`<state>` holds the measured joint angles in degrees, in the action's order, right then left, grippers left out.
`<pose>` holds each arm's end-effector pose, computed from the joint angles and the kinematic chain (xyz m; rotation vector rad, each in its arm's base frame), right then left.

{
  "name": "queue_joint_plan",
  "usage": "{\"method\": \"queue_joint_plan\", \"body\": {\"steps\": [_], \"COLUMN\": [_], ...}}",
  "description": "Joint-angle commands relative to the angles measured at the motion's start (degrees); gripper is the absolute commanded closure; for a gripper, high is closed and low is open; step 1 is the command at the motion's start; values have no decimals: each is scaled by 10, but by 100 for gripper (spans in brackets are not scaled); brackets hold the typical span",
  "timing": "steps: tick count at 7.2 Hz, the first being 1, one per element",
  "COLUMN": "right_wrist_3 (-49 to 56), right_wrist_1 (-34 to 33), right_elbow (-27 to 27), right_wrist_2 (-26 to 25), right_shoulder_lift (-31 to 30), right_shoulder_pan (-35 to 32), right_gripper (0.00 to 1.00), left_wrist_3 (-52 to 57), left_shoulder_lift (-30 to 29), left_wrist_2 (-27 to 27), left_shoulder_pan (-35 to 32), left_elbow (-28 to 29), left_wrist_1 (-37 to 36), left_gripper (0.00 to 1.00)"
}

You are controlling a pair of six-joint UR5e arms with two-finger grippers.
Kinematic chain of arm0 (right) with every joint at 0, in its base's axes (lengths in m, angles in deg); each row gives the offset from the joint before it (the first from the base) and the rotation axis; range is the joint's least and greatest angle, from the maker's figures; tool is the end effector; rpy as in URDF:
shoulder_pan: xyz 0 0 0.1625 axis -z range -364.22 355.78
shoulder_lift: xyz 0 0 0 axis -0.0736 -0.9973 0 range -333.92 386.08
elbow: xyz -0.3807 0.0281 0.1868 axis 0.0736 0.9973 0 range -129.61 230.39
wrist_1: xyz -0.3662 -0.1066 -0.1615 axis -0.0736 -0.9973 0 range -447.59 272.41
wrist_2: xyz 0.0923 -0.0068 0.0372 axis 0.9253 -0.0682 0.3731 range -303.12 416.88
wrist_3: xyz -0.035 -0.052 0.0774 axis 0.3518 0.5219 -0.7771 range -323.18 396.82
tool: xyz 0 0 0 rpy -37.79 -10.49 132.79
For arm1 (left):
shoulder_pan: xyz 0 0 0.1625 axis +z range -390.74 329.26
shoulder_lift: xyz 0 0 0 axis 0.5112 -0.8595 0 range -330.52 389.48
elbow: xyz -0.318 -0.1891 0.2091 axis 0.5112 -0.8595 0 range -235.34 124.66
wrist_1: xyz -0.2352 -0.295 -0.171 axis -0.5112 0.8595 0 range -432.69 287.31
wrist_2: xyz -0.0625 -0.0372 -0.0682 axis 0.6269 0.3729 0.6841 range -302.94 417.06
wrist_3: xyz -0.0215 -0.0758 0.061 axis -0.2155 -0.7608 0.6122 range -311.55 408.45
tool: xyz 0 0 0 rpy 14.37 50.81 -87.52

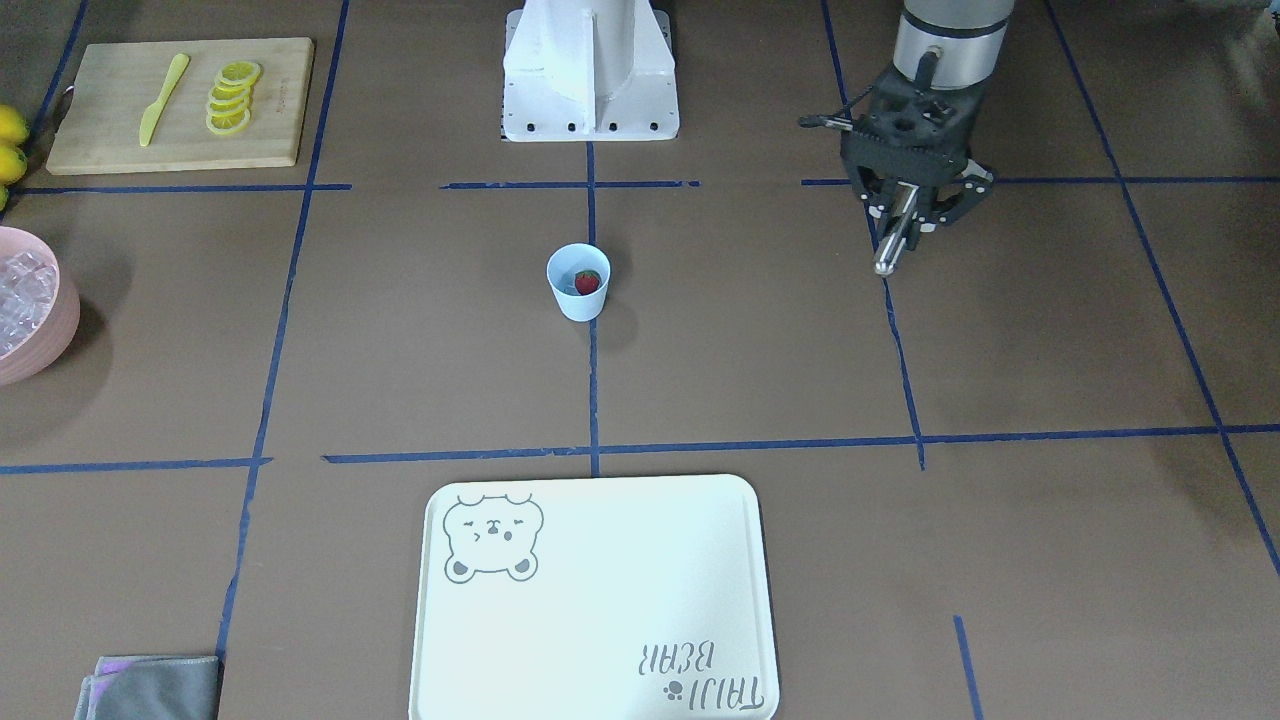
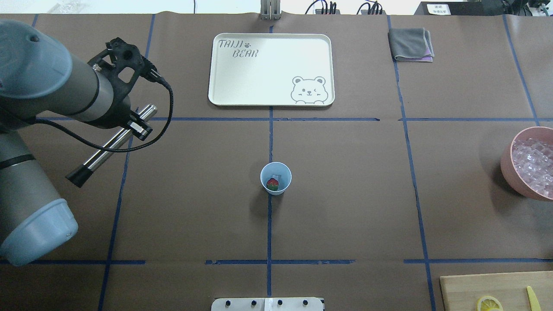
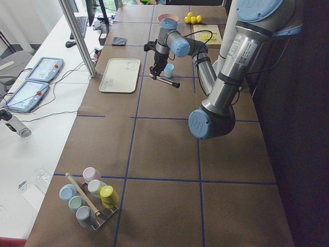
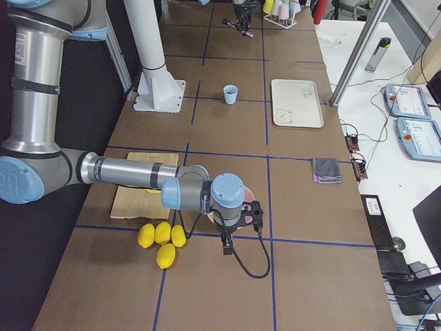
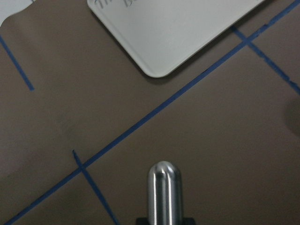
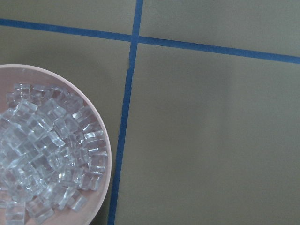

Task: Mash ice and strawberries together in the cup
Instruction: 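Lift the pestle out of the cup and carry it back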

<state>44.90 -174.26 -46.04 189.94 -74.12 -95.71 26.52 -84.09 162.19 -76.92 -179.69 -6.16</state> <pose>0.0760 -0.4135 0.6800 0.0554 -0.7497 -0.1068 0.2790 -0.4457 0.2426 0.3661 0.5442 0.4477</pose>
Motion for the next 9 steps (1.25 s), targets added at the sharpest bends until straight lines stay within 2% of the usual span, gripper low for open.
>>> {"method": "queue_joint_plan", "body": {"steps": [1,2,3,4,5,6,7,9], "right_wrist_3": [0,-2,-3,-3,-3,-3,-3,-3], "right_wrist_1": [0,0,0,0,0,0,0,0], "right_elbow": [-3,-8,-8,-8,-8,-8,-9,-9], "right_wrist_2": [0,-1,-1,-1,-2,-2,-2,-2], "right_shoulder_lift": [0,-1,0,1,2,2,1,1], "right_shoulder_pan": [0,0,0,0,0,0,0,0], "right_gripper": [0,0,0,0,0,0,0,0], "left_wrist_3": [-35,-97,-81,-75,-75,-79,-79,-81], "left_shoulder_lift": [57,73,109,162,216,233,245,272], "left_wrist_2": [29,69,77,89,134,141,144,156], "left_shoulder_pan": [-79,-120,-133,-145,-150,-159,-165,-167], "left_elbow": [9,33,42,52,87,136,191,252], "left_wrist_1": [-20,-15,-6,69,176,245,285,387], "left_gripper": [100,100,100,100,100,100,100,100]}}
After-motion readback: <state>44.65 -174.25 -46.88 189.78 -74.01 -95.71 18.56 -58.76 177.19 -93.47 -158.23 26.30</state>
